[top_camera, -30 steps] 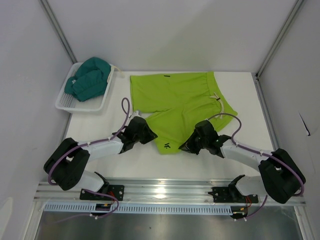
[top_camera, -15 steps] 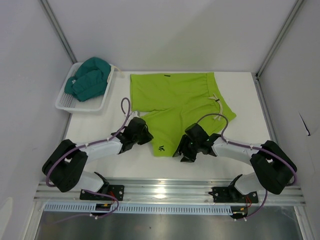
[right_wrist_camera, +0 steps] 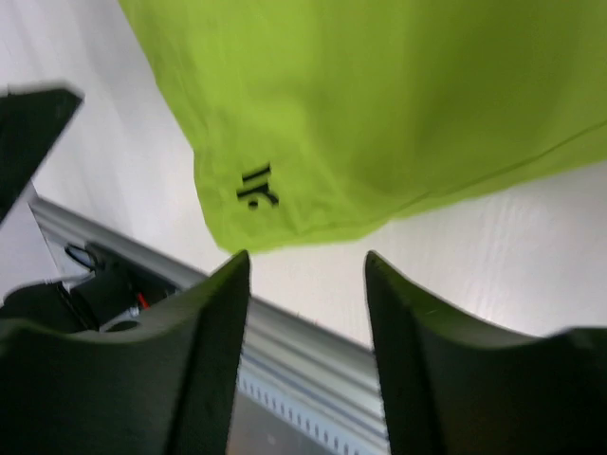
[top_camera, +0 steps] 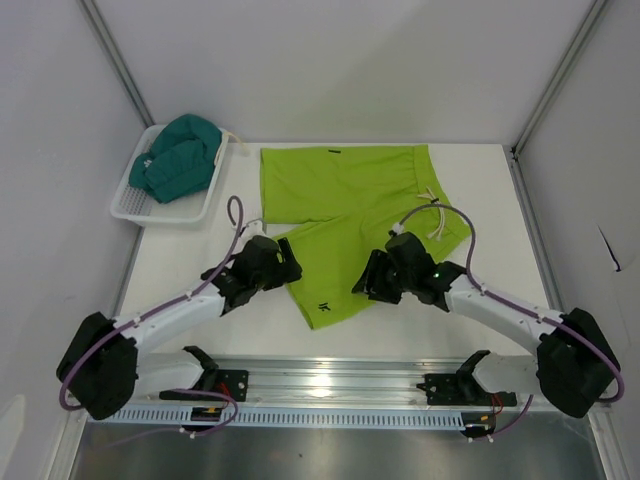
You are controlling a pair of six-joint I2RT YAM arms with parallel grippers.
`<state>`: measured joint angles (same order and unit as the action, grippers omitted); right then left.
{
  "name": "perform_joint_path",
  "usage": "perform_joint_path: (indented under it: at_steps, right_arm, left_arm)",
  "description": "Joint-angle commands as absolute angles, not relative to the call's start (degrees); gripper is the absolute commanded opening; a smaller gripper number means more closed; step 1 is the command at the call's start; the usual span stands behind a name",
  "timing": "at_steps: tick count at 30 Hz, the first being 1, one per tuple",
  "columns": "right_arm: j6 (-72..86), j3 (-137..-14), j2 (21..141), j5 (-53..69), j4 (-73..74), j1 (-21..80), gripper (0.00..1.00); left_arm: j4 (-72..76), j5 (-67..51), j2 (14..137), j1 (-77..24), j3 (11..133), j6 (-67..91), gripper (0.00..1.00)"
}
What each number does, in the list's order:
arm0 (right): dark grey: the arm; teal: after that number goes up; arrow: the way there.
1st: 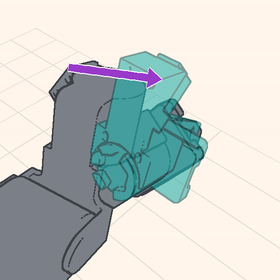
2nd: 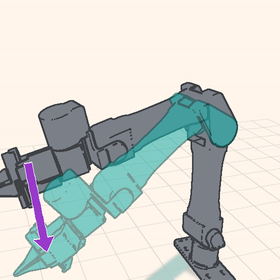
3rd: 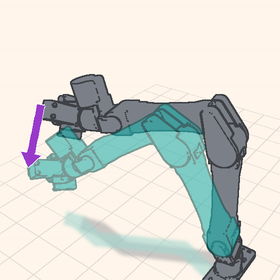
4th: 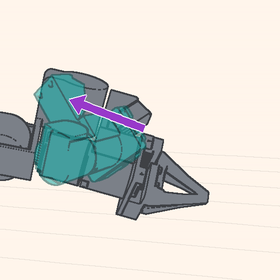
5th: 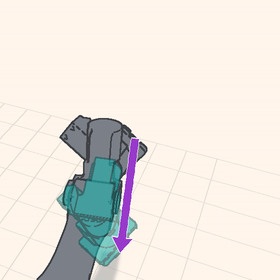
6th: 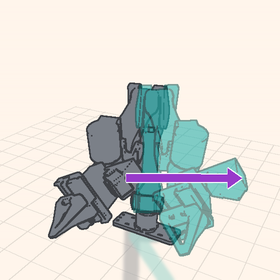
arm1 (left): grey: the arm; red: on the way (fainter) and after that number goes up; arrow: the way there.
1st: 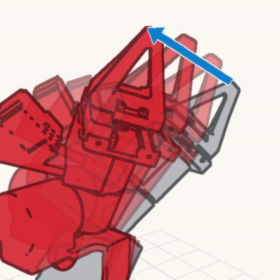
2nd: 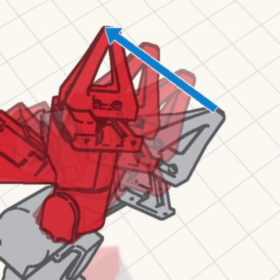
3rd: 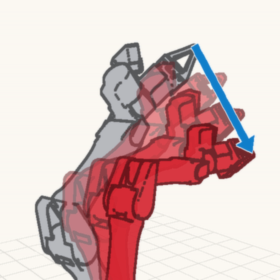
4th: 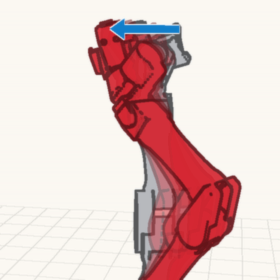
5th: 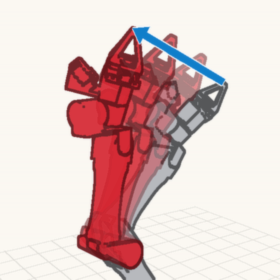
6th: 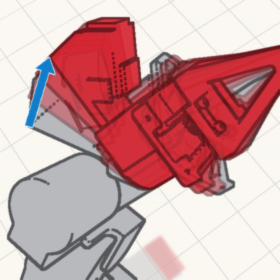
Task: Fold and stack the shorts
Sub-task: Flatten the shorts out
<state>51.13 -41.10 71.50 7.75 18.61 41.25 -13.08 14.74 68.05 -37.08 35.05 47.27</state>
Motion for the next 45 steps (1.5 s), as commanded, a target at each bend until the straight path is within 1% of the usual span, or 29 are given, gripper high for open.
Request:
perform_joint_path:
  at_steps: [1, 3, 4, 6, 7, 10, 11, 13, 14, 17, 19, 21, 26, 32, 38, 41, 43, 45]
  right_arm:
    - [45.27, -43.24, 68.56, 6.06, 19.95, 35.09, 0.51]
    - [42.55, -42.81, 66.8, 6.59, 19.43, 30.87, 0.48]
    - [41.67, -42.63, 66.27, 7.55, 18.99, 26.41, 0.43]
    - [39.3, -42.36, 65.13, 8.7, 17.49, 21.64, 0.42]
    - [38.68, -42.54, 65.13, 9.48, 17.49, 16.92, 0.43]
    - [36.65, -43.06, 65.83, 11.85, 16.96, 9.52, 0.47]
    - [36.39, -43.15, 66.44, 12.39, 16.61, 4.45, 0.49]
    - [36.04, -43.5, 69.33, 16.06, 16.09, -1.38, 0.5]
    - [36.12, -43.59, 70.56, 17.21, 15.04, -6.71, 0.51]
    - [36.74, -43.16, 75.57, 22.93, 10.39, -14.21, 0.52]
    - [36.65, -43.5, 78.92, 23.38, 8.8, -15.9, 0.57]
    - [36.48, -44.47, 81.03, 22.59, 7.39, -17.04, 0.59]
    - [37.7, -45.44, 87.79, 20.57, 2.73, -18.19, 0.63]
    - [40.51, -46.4, 93.59, 17.94, -4.3, -18.72, 0.67]
    - [41.48, -47.02, 98.78, 19.07, -12.12, -18.46, 0.63]
    - [41.4, -47.99, 101.68, 20.21, -13.71, -18.19, 0.56]
    - [41.05, -47.64, 101.87, 20.74, -15.2, -18.11, 0.54]
    - [41.13, -47.55, 102.21, 20.48, -15.99, -17.93, 0.47]
  left_arm:
    - [-12.05, 12.23, 62.59, -37.96, 33.76, 45.78, 0.89]
    - [-10.03, 10.99, 60.57, -40.93, 32.27, 46.58, 0.89]
    - [-8.98, 10.64, 60.12, -42.17, 31.73, 46.67, 0.89]
    - [-6.52, 10.9, 59.68, -45.94, 31.38, 46.84, 0.88]
    - [-5.46, 10.9, 59.68, -47.36, 31.46, 45.63, 0.88]
    - [-5.36, 13.35, 61.77, -52.2, 33.21, 42.56, 0.88]
    - [-6.14, 14.06, 62.4, -53.16, 33.48, 41.84, 0.88]
    - [-6.24, 15.11, 63.71, -55.63, 34.53, 38.17, 0.88]
    - [-7.28, 15.64, 65.03, -56.33, 34.89, 37.19, 0.88]
    - [-10.53, 19.41, 66.88, -59.06, 37.08, 33.84, 0.9]
    - [-11.77, 21.26, 67.59, -60.29, 38.23, 31.56, 0.91]
    - [-13.79, 22.84, 68.11, -60.9, 39.63, 30.16, 0.91]
    - [-15.73, 24.35, 69.08, -61.43, 41.39, 26.64, 0.91]
    - [-13.97, 21.8, 71.45, -62.93, 41.4, 22.07, 0.91]
    - [-13.63, 21.36, 74.35, -64.95, 41.75, 19.78, 0.95]
    - [-13.8, 21.0, 75.4, -65.91, 42.01, 18.63, 0.99]
    - [-13.97, 20.57, 76.11, -66.35, 42.1, 18.37, 0.99]
    - [-14.15, 20.57, 76.9, -67.41, 42.19, 18.37, 0.99]
